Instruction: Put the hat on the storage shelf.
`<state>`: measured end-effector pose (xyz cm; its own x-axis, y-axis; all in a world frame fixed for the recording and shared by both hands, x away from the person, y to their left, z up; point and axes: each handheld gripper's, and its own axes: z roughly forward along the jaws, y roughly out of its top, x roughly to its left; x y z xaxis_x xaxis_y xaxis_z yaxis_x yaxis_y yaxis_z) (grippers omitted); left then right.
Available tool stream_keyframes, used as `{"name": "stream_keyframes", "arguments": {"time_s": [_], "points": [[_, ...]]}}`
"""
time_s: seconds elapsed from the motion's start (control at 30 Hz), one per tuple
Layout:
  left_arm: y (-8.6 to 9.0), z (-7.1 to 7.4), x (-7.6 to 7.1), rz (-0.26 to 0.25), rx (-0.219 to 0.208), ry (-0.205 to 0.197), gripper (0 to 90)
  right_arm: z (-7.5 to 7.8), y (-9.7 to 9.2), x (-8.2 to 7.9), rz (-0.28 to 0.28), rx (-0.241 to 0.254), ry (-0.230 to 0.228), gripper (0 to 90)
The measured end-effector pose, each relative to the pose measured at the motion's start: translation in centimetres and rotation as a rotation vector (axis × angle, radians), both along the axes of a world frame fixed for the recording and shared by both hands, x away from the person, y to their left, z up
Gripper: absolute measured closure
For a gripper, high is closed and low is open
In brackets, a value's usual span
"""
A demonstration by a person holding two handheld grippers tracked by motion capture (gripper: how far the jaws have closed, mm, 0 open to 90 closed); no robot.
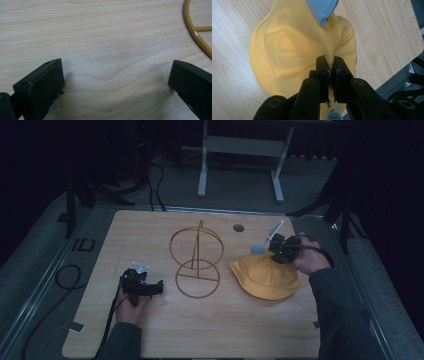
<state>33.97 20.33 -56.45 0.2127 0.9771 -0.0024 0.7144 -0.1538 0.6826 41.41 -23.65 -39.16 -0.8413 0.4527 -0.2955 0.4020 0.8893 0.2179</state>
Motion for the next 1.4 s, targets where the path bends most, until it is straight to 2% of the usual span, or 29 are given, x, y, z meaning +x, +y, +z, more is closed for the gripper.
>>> {"name": "stream_keyframes", "arguments": {"time_s": [0.37,0.8,1.03,1.2,1.4], "points": [[0.0,0.0,0.0,-0.003,0.003,0.004,0.4,2.5,0.3,0.2,-0.006,0.026,-0.035,84.7],[0.0,0.0,0.0,-0.003,0.004,0.005,0.4,4.1,0.9,0.7,0.010,0.040,-0.056,84.7],[0.0,0.0,0.0,-0.004,0.004,0.005,0.4,5.4,0.8,0.7,0.013,0.073,-0.070,84.7],[0.0,0.0,0.0,-0.003,0.004,0.005,0.4,5.8,0.9,0.7,0.014,0.068,-0.074,84.7],[0.0,0.0,0.0,-0.003,0.004,0.006,0.4,6.8,1.1,0.7,0.015,0.087,-0.091,84.7]]}}
